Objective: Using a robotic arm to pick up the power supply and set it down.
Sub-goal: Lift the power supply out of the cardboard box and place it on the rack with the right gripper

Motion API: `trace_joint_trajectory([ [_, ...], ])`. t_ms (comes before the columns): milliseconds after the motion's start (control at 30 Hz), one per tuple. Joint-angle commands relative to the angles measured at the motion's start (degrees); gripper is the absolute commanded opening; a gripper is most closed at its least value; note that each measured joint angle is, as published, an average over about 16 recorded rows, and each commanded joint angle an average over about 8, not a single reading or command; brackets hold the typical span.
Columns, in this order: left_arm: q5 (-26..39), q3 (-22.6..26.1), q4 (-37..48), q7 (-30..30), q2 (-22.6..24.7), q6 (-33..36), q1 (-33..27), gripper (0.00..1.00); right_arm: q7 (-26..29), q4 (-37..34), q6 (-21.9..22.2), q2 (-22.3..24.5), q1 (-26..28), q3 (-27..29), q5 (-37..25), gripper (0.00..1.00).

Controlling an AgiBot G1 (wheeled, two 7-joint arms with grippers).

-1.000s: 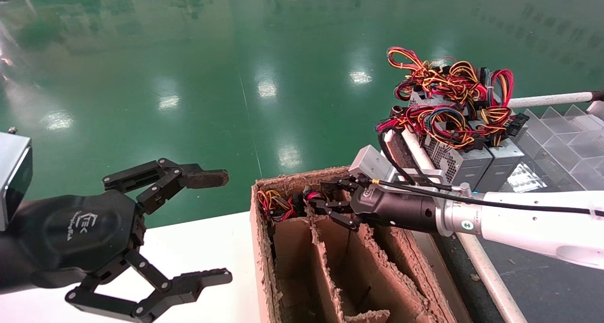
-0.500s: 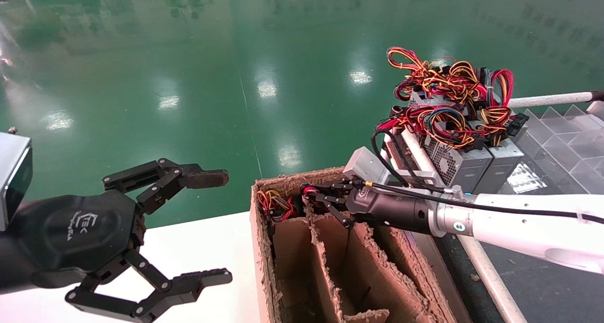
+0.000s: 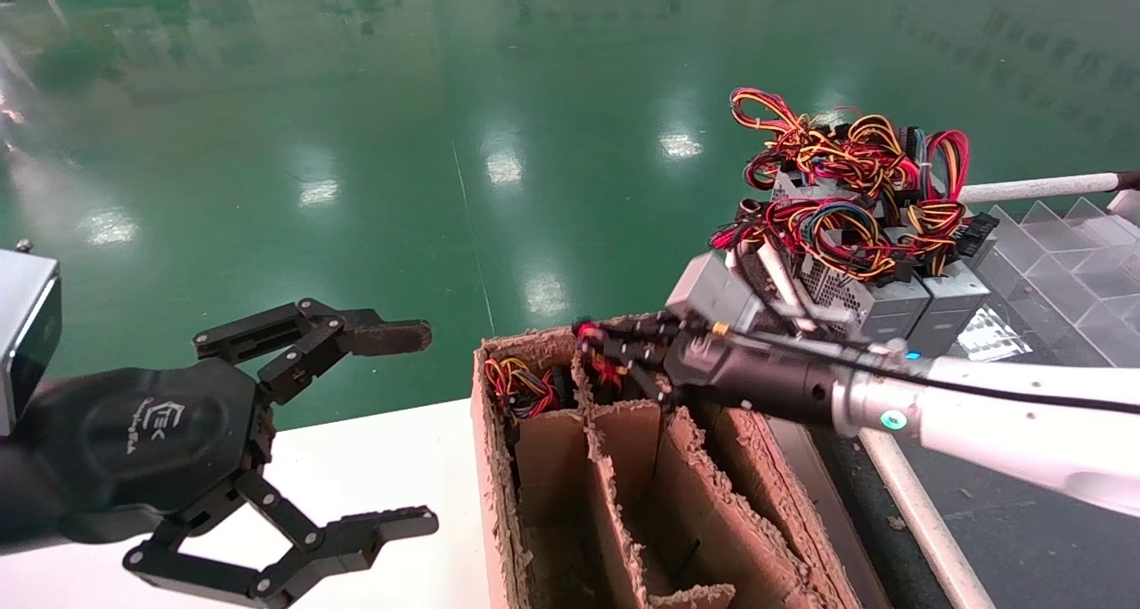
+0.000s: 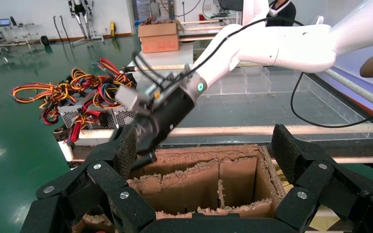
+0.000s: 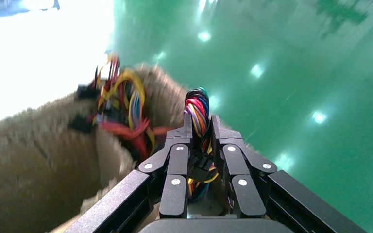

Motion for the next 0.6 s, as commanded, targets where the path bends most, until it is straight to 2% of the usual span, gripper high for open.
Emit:
trace_joint_trajectory([
  [33,0.0,0.0,0.0,0.0,0.0,0.0,0.0,1.0,-0.2,1.27,0.45,0.6,-0.42,0.76,0.81,0.0],
  [600,0.0,0.01,0.0,0.0,0.0,0.0,0.0,1.0,3.77,11.71,0.4,11.2,-0.16,10.26,11.28,0.0],
])
